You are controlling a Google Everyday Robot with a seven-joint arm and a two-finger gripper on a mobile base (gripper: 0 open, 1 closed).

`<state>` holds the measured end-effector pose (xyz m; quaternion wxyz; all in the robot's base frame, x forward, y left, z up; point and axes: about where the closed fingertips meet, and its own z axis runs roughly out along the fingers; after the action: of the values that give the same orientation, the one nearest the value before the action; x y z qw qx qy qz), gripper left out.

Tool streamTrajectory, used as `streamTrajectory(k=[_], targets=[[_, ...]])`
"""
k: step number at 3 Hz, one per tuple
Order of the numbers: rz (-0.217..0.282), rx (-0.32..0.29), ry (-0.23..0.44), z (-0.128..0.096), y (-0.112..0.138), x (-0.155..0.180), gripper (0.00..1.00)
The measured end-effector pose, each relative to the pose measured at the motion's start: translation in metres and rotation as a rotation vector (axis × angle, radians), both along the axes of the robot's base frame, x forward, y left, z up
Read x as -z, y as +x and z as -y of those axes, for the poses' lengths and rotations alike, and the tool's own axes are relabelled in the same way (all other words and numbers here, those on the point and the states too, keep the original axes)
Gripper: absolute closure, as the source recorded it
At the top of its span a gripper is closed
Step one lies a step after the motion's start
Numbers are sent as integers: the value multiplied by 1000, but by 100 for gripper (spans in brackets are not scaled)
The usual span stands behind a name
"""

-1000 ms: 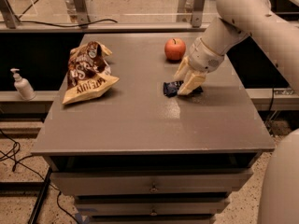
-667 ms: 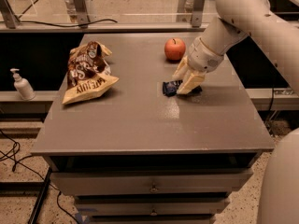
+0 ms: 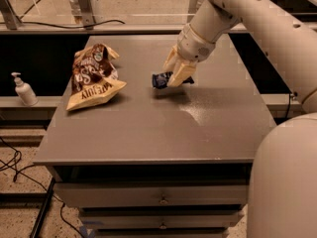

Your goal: Move rxbar blueberry near brown chip bag

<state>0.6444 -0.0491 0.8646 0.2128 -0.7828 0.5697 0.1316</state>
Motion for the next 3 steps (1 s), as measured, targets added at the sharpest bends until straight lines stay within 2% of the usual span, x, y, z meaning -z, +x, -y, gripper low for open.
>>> streamTrajectory(k=[1,2,3], targets=[[20,-37,4,-28,11,-7,100],[14,-65,8,-51,16,-2,100],[-3,-77,16,-66,15,4,84]])
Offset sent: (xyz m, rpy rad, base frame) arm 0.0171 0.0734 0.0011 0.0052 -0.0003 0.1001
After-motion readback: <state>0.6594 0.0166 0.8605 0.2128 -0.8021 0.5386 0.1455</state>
